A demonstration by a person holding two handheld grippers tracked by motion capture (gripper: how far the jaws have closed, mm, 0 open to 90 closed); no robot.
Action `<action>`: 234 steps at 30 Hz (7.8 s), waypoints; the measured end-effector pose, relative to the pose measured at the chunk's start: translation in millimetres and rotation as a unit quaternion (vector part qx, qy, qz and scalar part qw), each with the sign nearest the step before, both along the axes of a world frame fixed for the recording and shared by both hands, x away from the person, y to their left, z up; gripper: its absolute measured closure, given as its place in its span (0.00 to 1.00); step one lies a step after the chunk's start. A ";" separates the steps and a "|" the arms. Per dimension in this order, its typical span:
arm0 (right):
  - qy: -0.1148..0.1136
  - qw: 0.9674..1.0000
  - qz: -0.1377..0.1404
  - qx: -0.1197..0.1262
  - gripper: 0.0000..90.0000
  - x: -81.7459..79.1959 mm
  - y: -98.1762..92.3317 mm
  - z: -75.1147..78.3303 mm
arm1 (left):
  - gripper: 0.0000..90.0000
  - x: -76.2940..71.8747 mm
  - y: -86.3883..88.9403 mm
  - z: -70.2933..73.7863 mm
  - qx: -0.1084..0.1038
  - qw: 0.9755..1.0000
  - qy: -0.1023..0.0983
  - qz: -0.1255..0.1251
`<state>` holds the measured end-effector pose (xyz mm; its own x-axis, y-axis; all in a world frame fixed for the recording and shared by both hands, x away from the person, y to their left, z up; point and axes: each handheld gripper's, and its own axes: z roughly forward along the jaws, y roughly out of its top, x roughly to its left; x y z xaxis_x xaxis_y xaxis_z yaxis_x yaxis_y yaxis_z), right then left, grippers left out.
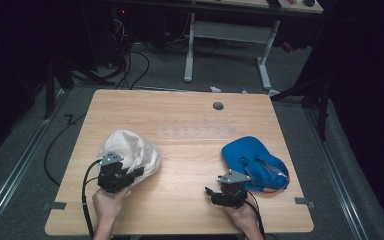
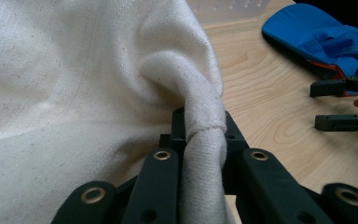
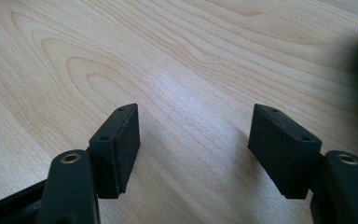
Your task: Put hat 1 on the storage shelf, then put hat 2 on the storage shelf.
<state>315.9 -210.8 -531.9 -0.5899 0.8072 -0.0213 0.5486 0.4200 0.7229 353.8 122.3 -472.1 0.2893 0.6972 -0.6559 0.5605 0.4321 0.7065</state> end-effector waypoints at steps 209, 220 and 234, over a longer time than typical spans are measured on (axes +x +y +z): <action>0.001 1.000 0.005 0.000 0.39 -0.8 0.5 0.3 | 0.32 8.1 -28.2 -1.1 0.049 0.998 -0.026 -0.013; 0.009 1.000 0.010 0.003 0.35 -2.7 1.9 1.0 | 0.32 6.1 -40.2 -49.0 0.079 0.997 -0.026 0.010; -0.059 0.996 0.008 0.069 0.47 -22.1 -26.9 56.7 | 0.29 5.8 -46.6 -74.1 0.145 0.988 -0.043 0.030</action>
<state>293.8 -237.7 -475.2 -0.6034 0.7973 0.0183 0.4498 0.3213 0.8333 359.6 75.7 -546.2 0.2870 0.8697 -0.4016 0.4722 0.2363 0.8492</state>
